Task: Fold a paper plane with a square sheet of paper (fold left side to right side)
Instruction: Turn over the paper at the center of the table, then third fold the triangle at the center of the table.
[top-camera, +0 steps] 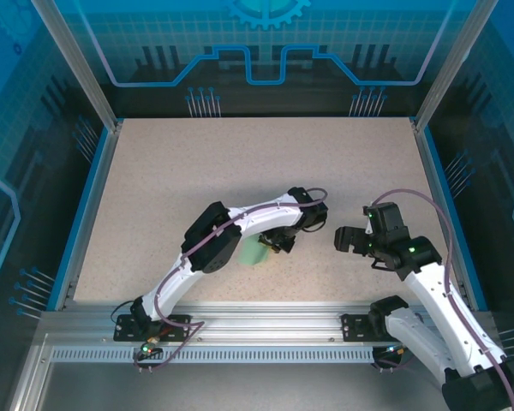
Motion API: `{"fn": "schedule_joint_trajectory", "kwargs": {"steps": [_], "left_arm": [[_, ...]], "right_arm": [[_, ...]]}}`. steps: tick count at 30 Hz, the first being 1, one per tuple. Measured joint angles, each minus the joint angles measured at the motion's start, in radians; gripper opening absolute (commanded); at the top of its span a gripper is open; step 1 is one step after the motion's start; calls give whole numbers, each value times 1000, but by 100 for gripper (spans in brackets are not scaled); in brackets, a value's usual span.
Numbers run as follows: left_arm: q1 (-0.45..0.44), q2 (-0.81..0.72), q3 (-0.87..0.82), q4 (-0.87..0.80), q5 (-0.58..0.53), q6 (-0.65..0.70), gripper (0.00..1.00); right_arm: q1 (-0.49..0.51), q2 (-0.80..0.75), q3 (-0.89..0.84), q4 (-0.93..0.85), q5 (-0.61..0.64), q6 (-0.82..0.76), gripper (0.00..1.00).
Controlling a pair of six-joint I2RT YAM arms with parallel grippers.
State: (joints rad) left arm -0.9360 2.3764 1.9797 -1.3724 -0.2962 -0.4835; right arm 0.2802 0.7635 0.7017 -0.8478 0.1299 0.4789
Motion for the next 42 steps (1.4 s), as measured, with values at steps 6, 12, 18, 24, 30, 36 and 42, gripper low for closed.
{"fn": "schedule_joint_trajectory", "kwargs": {"steps": [6,12,18,24,30,36,42], "left_arm": [[36,1,40,41,111,46,46],[72,-63,-34,156,236,68,53],[132,-297,-252,330,338,67,62],[270,-634,-629,587,438,33,70],[418,-896,-1012,853,521,-63,79],[481,-971,-1200,1049,628,-156,82],[483,-958,-1230,1156,694,-212,82]], "right_arm": [[0,15,-32,19,-58,14,100],[0,53,-49,69,-146,26,100],[19,132,-67,152,-236,52,92],[111,273,-65,289,-286,89,72],[220,529,43,425,-300,116,53],[259,764,206,557,-302,125,46],[263,966,357,594,-288,115,45]]}}
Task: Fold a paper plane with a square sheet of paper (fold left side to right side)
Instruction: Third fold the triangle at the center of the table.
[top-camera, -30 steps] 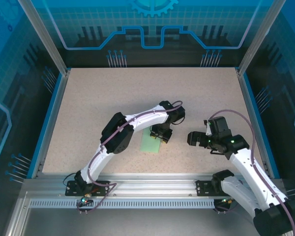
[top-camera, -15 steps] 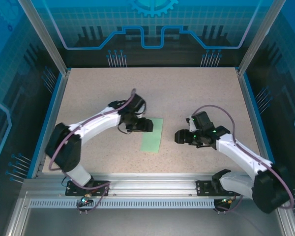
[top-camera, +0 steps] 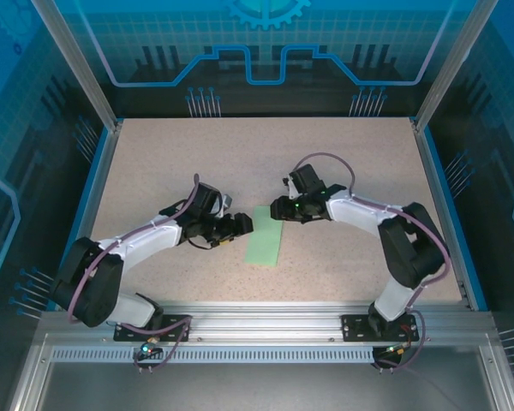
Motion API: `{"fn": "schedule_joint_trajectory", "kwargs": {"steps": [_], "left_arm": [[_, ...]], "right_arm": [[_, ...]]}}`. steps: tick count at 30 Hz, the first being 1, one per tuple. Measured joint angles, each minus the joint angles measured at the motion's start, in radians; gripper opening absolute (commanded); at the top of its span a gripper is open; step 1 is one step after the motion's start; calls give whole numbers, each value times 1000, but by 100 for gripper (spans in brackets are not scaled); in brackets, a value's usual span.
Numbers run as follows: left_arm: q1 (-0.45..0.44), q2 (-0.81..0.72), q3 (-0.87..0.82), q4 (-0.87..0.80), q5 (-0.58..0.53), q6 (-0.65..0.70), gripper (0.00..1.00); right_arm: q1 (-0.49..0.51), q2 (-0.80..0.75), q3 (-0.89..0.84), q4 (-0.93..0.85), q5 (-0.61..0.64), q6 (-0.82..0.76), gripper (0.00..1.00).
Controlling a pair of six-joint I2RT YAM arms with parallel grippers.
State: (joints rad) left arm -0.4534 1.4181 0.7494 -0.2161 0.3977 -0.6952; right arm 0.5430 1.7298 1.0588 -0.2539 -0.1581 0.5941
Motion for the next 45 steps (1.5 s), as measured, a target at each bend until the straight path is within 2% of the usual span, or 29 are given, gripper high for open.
{"fn": "schedule_joint_trajectory", "kwargs": {"steps": [6,15,21,30,39,41,45], "left_arm": [[0,36,0,32,21,-14,82],[0,92,0,56,55,-14,81],[-5,148,0,74,75,-15,80],[-41,220,27,90,91,-36,69],[-48,240,47,94,91,-37,68],[-50,247,50,94,91,-37,65],[-55,256,54,93,90,-35,53]], "right_arm": [[0,106,64,0,0,-19,44],[0,159,81,-26,11,-45,41],[0,167,82,-33,16,-61,41],[0,167,82,-33,16,-71,41],[0,167,82,-33,16,-72,41],[0,167,82,-33,15,-72,41],[0,167,82,-33,15,-76,42]]}}
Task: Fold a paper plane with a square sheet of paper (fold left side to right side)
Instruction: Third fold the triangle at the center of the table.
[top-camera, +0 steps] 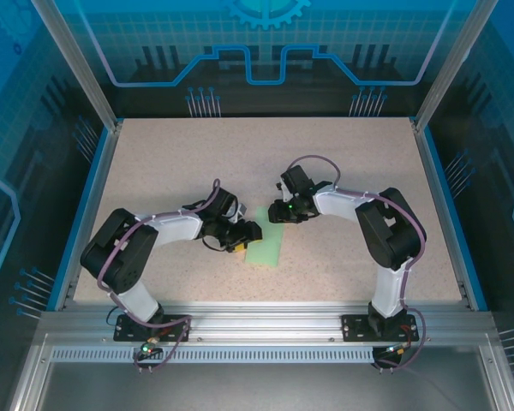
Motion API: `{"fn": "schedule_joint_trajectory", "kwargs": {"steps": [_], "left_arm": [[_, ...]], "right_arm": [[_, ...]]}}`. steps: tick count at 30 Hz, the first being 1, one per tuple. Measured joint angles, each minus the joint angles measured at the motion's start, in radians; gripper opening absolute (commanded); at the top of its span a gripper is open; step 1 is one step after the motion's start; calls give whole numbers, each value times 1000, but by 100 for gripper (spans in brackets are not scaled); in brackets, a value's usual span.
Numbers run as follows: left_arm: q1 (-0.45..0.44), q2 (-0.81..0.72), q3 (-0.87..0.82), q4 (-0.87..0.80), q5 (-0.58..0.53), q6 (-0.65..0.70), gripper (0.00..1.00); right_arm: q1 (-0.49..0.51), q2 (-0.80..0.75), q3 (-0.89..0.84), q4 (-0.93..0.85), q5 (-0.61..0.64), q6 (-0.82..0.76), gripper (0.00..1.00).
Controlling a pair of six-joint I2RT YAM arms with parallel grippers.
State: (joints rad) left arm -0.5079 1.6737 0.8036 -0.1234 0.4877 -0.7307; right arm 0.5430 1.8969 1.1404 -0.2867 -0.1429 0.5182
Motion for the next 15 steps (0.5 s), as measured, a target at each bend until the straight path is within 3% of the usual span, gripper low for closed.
{"fn": "schedule_joint_trajectory", "kwargs": {"steps": [7,15], "left_arm": [[0,-1,2,-12,-6,0,36],[-10,-26,2,-29,-13,-3,33]], "right_arm": [[0,0,0,1,0,-14,46],[0,-2,0,10,0,-38,51]]}}
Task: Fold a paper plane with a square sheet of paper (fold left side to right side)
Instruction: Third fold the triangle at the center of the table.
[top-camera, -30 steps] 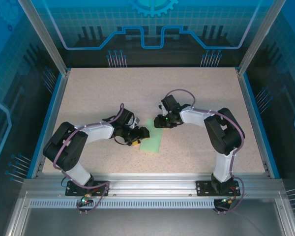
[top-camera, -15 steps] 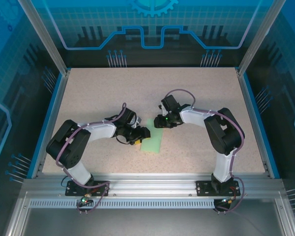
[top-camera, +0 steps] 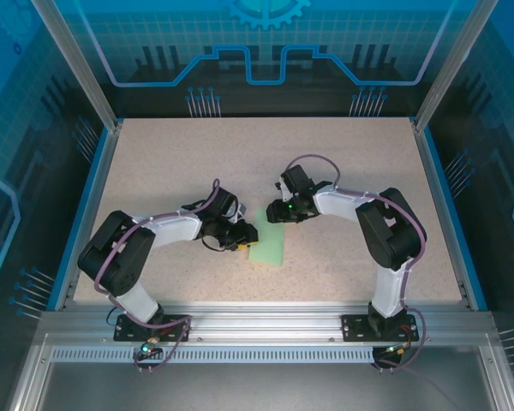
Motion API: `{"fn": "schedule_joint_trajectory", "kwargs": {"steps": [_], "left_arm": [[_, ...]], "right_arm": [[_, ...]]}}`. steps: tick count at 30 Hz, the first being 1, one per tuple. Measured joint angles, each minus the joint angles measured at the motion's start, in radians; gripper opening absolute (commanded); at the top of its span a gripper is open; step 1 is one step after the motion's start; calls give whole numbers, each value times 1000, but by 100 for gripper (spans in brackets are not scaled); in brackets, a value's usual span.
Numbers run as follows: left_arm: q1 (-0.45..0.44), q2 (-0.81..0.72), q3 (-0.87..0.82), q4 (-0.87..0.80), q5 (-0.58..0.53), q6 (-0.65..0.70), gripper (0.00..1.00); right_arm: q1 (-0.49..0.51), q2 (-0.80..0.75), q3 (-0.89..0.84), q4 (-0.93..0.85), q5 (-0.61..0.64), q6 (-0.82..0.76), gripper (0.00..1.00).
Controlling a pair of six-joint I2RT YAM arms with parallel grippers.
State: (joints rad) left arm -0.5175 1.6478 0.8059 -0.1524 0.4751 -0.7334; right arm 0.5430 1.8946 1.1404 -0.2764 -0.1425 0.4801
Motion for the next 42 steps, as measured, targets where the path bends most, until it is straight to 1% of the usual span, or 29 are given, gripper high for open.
{"fn": "schedule_joint_trajectory", "kwargs": {"steps": [4,7,10,13,16,18,20,24,27,29,32,36,42], "left_arm": [[-7,-3,0,1,0,-2,24],[-11,-3,0,0,0,-5,15],[-15,-4,0,0,-3,-13,10],[-26,-7,0,1,-6,-29,7],[-40,-8,-2,6,-7,-54,4],[-45,-9,-3,11,-7,-78,3],[-48,-9,-4,15,-7,-104,2],[-49,-13,-3,23,-6,-142,2],[-50,-13,-3,27,-6,-160,2],[-50,-13,-3,27,-6,-167,2],[-50,-13,-3,27,-6,-175,2],[-50,-13,-3,27,-5,-182,2],[-50,-13,-3,27,5,-185,2]], "right_arm": [[0,0,0,2,0,-4,53],[0,-7,-3,8,5,-13,58],[0,-48,-27,11,23,-28,64],[1,-129,-78,29,50,-52,69],[8,-254,-156,47,86,-89,72],[31,-343,-214,54,114,-117,75],[77,-439,-282,68,148,-147,79],[234,-645,-436,74,224,-206,86],[354,-776,-539,85,294,-237,89],[420,-823,-589,92,343,-249,90],[515,-820,-623,97,423,-267,91],[605,-713,-610,124,528,-306,92],[655,-530,-541,172,614,-376,92]]}}
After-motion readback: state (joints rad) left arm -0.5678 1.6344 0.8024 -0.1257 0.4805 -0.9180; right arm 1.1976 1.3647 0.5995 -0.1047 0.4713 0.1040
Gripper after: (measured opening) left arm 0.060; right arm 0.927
